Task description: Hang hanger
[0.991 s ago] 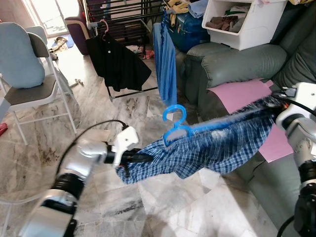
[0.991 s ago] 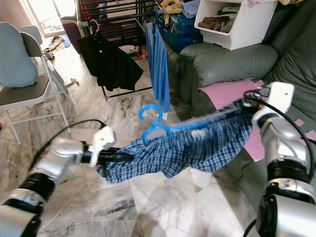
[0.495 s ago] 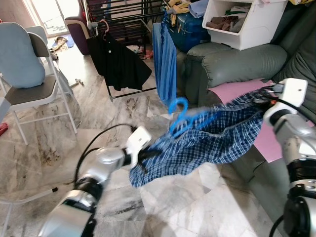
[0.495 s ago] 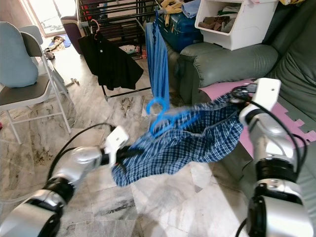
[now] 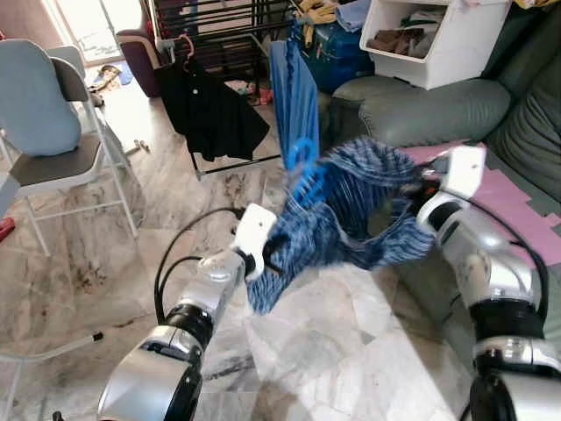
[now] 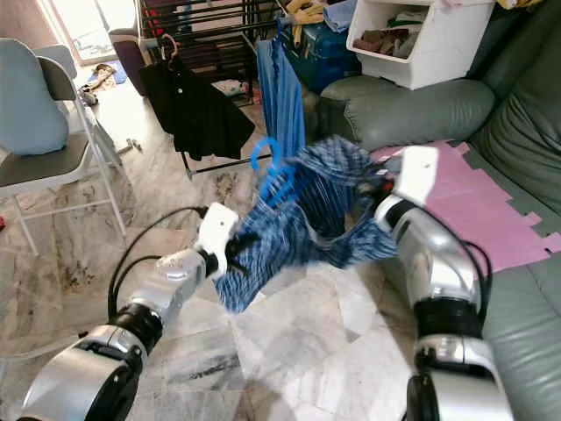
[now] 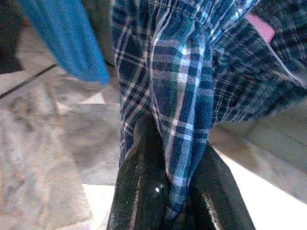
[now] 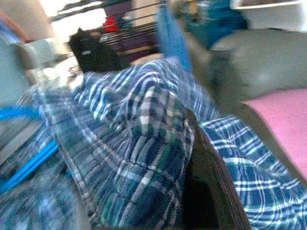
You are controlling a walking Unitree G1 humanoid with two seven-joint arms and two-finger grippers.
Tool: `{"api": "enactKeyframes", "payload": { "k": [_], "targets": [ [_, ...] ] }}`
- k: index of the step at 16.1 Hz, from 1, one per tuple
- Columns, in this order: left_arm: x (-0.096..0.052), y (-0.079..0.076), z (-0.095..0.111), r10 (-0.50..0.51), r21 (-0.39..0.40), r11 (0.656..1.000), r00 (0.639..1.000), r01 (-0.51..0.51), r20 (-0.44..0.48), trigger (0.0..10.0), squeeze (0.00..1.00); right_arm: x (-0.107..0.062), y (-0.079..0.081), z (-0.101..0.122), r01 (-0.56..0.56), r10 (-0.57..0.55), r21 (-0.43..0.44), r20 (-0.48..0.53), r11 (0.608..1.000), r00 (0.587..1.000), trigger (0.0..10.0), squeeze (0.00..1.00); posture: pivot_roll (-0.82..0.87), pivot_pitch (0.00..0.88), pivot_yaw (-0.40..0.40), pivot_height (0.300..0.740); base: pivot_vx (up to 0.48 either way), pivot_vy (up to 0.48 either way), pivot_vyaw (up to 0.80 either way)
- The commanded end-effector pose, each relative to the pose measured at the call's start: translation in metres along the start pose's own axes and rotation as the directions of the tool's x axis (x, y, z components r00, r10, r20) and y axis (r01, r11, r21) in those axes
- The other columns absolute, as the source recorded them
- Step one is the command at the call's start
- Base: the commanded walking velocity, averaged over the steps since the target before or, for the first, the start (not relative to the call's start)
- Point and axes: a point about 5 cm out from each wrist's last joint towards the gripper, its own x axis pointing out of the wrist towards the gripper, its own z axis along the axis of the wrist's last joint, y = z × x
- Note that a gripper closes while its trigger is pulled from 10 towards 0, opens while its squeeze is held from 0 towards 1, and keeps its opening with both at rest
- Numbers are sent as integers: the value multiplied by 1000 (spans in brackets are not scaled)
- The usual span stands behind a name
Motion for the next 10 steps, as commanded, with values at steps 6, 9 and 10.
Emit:
{"api": "enactKeyframes", "payload": {
  "k": [6, 9, 10],
  "targets": [
    [2, 20, 18, 161, -137, 978, 987, -156, 22, 0, 0, -35, 34, -57, -347, 288, -149, -316, 926, 904, 0, 0, -200, 0, 53, 740, 0, 0, 0],
    [1, 29, 25, 188, -153, 972, 981, -181, 35, 0, 0, -48, 52, -79, -450, 359, -148, -410, 881, 838, 0, 0, -193, 0, 50, 740, 0, 0, 0],
    [0, 30, 26, 189, -154, 971, 981, -182, 36, 0, 0, -49, 53, -82, -457, 351, -178, -425, 871, 835, 3529, 0, -192, 0, 49, 740, 0, 0, 0]
  ]
}}
